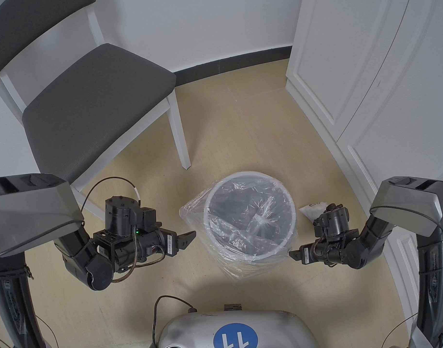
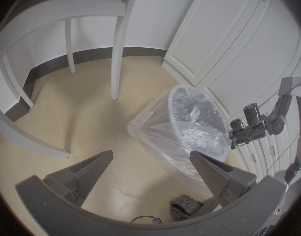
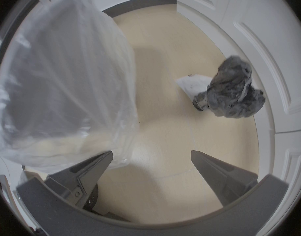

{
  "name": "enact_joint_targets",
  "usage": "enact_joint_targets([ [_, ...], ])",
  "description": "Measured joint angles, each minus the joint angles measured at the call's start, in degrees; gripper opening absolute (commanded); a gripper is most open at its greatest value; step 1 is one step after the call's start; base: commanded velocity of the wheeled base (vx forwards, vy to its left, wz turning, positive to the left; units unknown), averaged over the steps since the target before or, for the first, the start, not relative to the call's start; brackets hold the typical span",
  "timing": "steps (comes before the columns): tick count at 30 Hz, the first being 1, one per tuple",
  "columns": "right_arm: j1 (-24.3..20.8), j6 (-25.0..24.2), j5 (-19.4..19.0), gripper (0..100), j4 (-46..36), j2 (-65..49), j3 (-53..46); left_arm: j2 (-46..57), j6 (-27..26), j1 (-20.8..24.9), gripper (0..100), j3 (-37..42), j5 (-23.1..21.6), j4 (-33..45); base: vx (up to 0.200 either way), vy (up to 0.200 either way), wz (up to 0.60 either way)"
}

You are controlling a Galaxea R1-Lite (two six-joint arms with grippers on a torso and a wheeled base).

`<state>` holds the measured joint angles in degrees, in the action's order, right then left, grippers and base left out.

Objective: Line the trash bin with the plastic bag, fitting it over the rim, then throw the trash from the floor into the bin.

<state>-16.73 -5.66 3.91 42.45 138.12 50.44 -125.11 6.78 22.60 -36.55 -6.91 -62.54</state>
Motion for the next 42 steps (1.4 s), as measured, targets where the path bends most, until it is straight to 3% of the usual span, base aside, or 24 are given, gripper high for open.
enact_joint_targets([
  [4, -0.2, 1.9, -0.6, 100, 0.1, -4.2, -3.1, 3.1, -0.5, 2.4, 100, -1.5, 0.8, 5.1, 0.0, 0.0, 0.0],
  [10, -0.4, 5.2, -1.2, 100, 0.0, -10.4, -7.4, 5.7, -0.9, 6.7, 100, -11.5, 5.4, 19.7, 0.0, 0.0, 0.0],
  [13, 0.3, 7.1, -2.3, 100, 0.0, -14.3, -9.7, 6.0, -0.9, 9.1, 100, -19.1, 10.1, 27.9, 0.0, 0.0, 0.0],
  [19, 4.4, 9.9, -5.9, 100, 0.0, -20.8, -12.3, 4.8, -1.0, 12.8, 100, -30.5, 19.0, 37.2, 0.0, 0.0, 0.0],
  [24, 9.2, 12.6, -7.4, 100, -0.1, -25.6, -13.6, 0.9, -2.1, 15.5, 100, -37.6, 27.6, 41.9, 0.0, 0.0, 0.0],
  [30, 12.1, 14.5, -7.9, 100, -0.1, -29.1, -14.5, -5.1, -8.0, 16.6, 100, -42.8, 38.4, 44.0, 0.0, 0.0, 0.0],
  [35, 13.5, 14.9, -8.6, 100, 0.0, -31.0, -14.9, -8.3, -9.1, 16.9, 100, -44.2, 39.9, 44.5, 0.0, 0.0, 0.0],
  [42, 14.5, 15.1, -8.9, 100, 0.0, -32.1, -15.0, -7.3, -8.3, 17.4, 100, -36.8, 39.8, 44.1, 0.0, 0.0, 0.0],
])
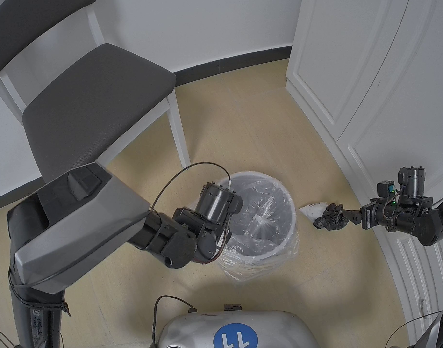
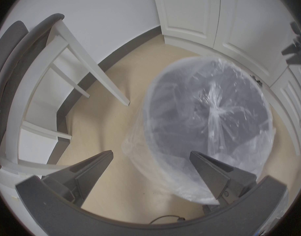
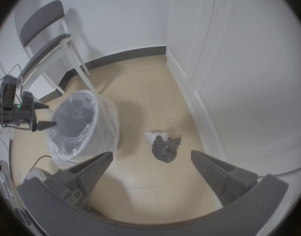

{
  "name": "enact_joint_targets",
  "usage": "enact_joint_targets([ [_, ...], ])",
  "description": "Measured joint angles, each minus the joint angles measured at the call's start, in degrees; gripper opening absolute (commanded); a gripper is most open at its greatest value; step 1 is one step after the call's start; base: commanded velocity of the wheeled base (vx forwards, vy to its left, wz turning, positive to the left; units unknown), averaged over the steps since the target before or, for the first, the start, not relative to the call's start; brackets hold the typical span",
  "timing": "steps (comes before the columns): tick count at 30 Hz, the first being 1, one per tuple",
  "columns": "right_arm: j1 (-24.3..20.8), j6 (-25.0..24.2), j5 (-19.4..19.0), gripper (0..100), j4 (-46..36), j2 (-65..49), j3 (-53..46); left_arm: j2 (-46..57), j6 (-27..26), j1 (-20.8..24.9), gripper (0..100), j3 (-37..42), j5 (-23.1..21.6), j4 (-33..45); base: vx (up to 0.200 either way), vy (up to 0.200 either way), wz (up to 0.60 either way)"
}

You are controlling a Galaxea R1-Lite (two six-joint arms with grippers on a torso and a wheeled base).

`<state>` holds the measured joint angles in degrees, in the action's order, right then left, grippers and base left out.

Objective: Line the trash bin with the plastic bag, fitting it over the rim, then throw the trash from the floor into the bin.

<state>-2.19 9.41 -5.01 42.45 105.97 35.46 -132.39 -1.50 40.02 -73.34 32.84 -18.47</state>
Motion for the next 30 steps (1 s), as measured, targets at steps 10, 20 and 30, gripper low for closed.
enact_joint_targets([
  [10, 0.4, 1.0, -2.0, 100, 0.0, -0.3, 0.0, 6.8, 6.2, 1.8, 100, 12.8, -2.9, -2.0, 0.0, 0.0, 0.0],
  [20, 0.4, 1.1, -2.3, 100, 0.0, 0.1, -0.1, 9.2, 9.5, 4.5, 100, 17.2, -5.6, -2.4, 0.0, 0.0, 0.0],
  [30, 1.0, 1.1, -2.3, 100, 0.1, 0.1, 0.0, 8.3, 10.0, 4.5, 100, 18.5, -7.8, -2.7, 0.0, 0.0, 0.0],
])
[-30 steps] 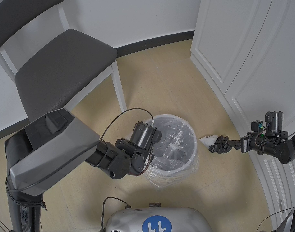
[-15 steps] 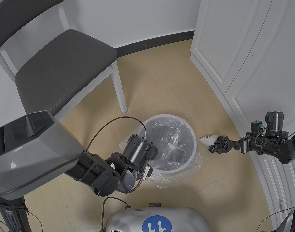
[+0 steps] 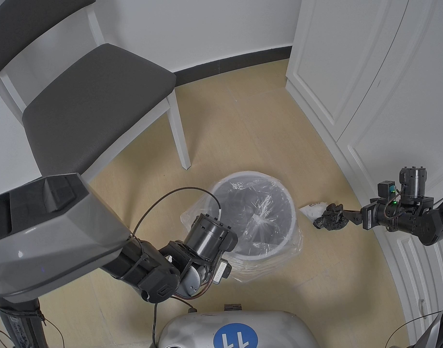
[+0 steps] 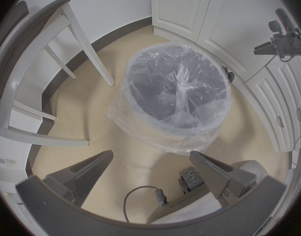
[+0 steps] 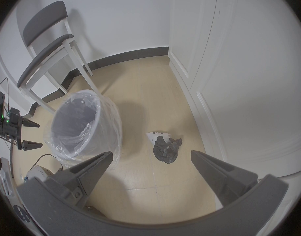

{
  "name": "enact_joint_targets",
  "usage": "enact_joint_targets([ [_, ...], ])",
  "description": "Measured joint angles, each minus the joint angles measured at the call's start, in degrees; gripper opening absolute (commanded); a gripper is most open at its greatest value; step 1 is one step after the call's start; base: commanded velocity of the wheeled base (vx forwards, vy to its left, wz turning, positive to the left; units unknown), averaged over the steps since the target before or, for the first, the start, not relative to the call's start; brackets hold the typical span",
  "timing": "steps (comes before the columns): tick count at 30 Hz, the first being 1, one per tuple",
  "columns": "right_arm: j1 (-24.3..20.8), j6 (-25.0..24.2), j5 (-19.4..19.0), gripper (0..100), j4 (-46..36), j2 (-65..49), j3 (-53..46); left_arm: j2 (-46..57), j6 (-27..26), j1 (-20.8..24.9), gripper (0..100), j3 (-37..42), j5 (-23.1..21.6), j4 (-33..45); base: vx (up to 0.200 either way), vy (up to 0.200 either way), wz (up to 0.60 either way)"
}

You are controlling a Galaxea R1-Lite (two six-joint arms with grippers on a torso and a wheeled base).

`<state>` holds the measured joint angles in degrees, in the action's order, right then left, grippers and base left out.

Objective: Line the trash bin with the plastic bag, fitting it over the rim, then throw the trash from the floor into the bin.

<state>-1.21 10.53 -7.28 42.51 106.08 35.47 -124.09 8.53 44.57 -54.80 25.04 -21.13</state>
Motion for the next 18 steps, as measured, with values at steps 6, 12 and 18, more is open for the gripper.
enact_joint_targets([
  [6, 0.4, 0.0, -0.1, 100, 0.0, -0.2, 0.1, 0.0, -0.5, -0.5, 100, -1.3, 0.0, -3.1, 0.0, 0.0, 0.0],
  [12, 0.9, -0.1, -0.2, 100, 0.1, -0.2, 0.3, 1.5, -3.2, -1.2, 100, -5.6, -0.6, 0.5, 0.0, 0.0, 0.0],
  [18, 1.3, -0.1, -1.0, 100, 0.0, -0.1, 0.4, -0.2, -3.9, -1.7, 100, -9.9, -0.6, 2.7, 0.0, 0.0, 0.0],
])
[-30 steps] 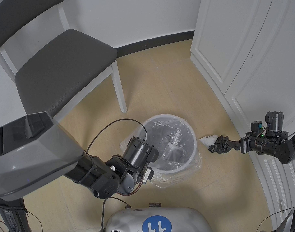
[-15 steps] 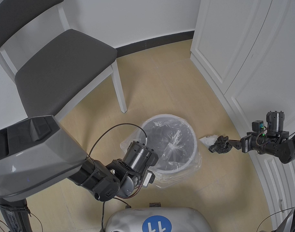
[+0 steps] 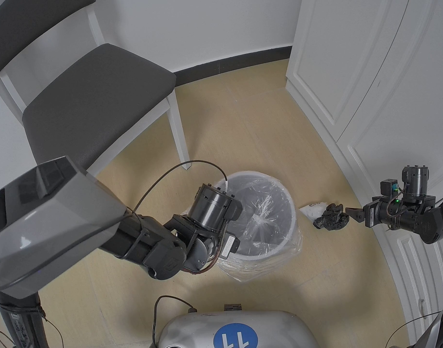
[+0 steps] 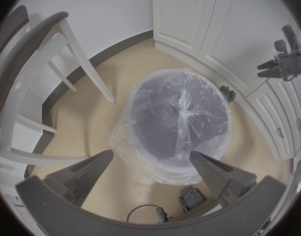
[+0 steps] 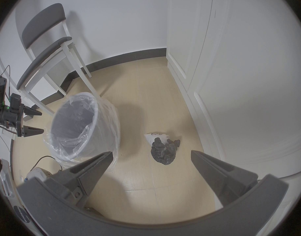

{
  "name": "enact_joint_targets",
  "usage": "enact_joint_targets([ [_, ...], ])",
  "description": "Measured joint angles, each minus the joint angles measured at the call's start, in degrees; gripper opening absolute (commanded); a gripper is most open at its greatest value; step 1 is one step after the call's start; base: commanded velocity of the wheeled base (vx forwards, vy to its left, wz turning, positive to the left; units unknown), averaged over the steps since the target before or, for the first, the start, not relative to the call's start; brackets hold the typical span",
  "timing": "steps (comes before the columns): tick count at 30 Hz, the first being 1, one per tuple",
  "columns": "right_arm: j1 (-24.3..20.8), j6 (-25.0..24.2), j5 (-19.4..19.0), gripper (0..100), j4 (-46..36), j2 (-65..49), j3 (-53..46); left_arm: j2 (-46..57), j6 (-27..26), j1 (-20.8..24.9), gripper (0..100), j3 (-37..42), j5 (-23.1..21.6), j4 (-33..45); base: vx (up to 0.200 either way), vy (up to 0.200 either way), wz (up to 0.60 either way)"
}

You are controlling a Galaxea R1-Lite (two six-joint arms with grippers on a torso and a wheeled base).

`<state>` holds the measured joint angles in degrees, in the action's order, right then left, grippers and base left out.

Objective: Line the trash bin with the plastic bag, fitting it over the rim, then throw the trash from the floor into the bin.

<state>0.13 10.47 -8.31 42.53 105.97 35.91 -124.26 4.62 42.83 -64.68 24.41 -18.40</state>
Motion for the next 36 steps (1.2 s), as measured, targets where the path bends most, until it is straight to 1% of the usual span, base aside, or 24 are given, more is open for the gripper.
enact_joint_targets([
  [7, 0.6, 0.0, -0.3, 100, 0.0, 0.3, 0.1, -4.3, 0.0, -0.9, 100, -1.5, 0.2, -0.2, 0.0, 0.0, 0.0],
  [17, 1.0, 0.0, -0.4, 100, 0.0, 0.3, 0.0, -3.0, 0.1, 0.3, 100, 4.6, 0.1, -0.6, 0.0, 0.0, 0.0],
  [19, 1.1, 0.0, -0.5, 100, 0.0, 0.2, -0.1, -2.8, 0.2, 0.5, 100, 5.3, -0.1, -0.7, 0.0, 0.0, 0.0],
  [24, 1.1, 0.1, -2.2, 100, 0.0, -0.4, -0.4, -3.5, 0.2, 0.6, 100, 5.9, -0.3, -0.7, 0.0, 0.0, 0.0],
  [27, 1.2, 0.1, -2.4, 100, 0.0, -0.8, -0.5, -4.8, 0.1, 0.6, 100, 5.8, -0.3, -0.9, 0.0, 0.0, 0.0],
  [36, 2.5, 0.1, -2.5, 100, 0.0, -1.1, -0.1, -10.1, 0.0, 0.4, 100, 4.8, -0.1, -8.1, 0.0, 0.0, 0.0],
])
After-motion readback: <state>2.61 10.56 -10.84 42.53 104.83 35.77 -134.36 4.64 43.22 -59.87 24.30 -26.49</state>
